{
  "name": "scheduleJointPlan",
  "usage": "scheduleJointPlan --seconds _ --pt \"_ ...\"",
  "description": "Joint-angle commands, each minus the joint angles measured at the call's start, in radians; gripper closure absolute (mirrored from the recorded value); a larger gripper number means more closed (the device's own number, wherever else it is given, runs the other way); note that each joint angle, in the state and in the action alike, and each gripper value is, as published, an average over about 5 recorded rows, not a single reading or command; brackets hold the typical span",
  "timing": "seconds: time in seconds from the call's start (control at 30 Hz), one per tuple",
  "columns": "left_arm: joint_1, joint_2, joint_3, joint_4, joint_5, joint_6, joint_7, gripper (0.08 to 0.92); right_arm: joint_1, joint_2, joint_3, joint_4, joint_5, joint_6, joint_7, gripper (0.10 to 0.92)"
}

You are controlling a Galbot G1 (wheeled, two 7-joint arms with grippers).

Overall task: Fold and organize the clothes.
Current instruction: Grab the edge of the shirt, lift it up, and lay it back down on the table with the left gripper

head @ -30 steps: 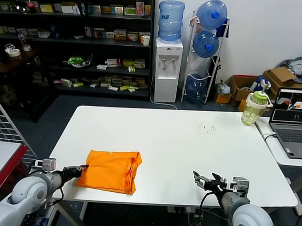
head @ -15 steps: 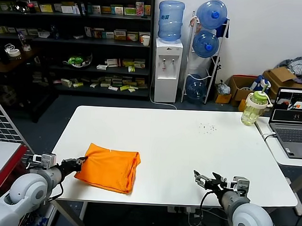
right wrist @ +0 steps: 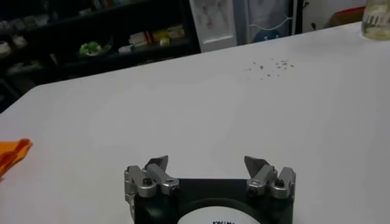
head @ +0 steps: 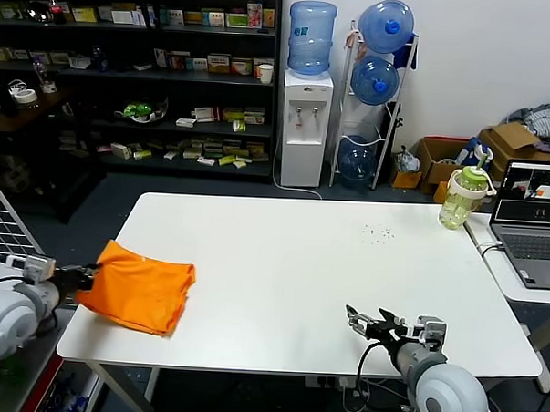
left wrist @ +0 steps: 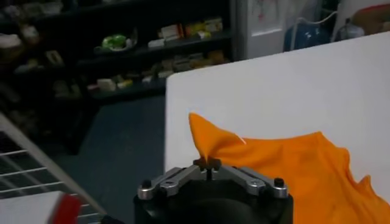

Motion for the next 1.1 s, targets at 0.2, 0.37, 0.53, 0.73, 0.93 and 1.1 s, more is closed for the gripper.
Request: scheduleJointPlan --seconds 0.2,0.37,0.53,0.73,0.93,1.1 --pt "0.024 0.12 -0.074 0.005 -0.151 0.033 -0.094 0.9 0.017 0.005 -0.011 -0.006 -0.012 0.006 -0.002 0.203" --pt "-0.03 -0.022 -0.022 -0.27 -0.453 0.064 -0.278 0.9 -0.022 0.02 0.021 0.005 -0.034 0.002 0.012 0.203" --pt "-0.286 -0.335 0.235 -0.421 -0.658 0.079 -0.499 0.9 -0.089 0.051 0.078 0.005 -0.07 -0.002 0.029 0.203" --pt "-0.578 -0.742 0.567 -0.194 -0.616 0.075 -0.616 0.9 -0.156 0.086 0.135 0.009 -0.112 -0.004 0.033 0.203" --pt "-0.702 -0.983 0.664 0.066 -0.505 0.075 -0.628 0.9 -0.182 0.107 0.166 0.014 -0.12 -0.002 0.032 0.203" --pt "-0.723 -1.052 0.678 0.18 -0.406 0.072 -0.608 0.9 -0.174 0.109 0.168 0.006 -0.117 0.0 0.027 0.203"
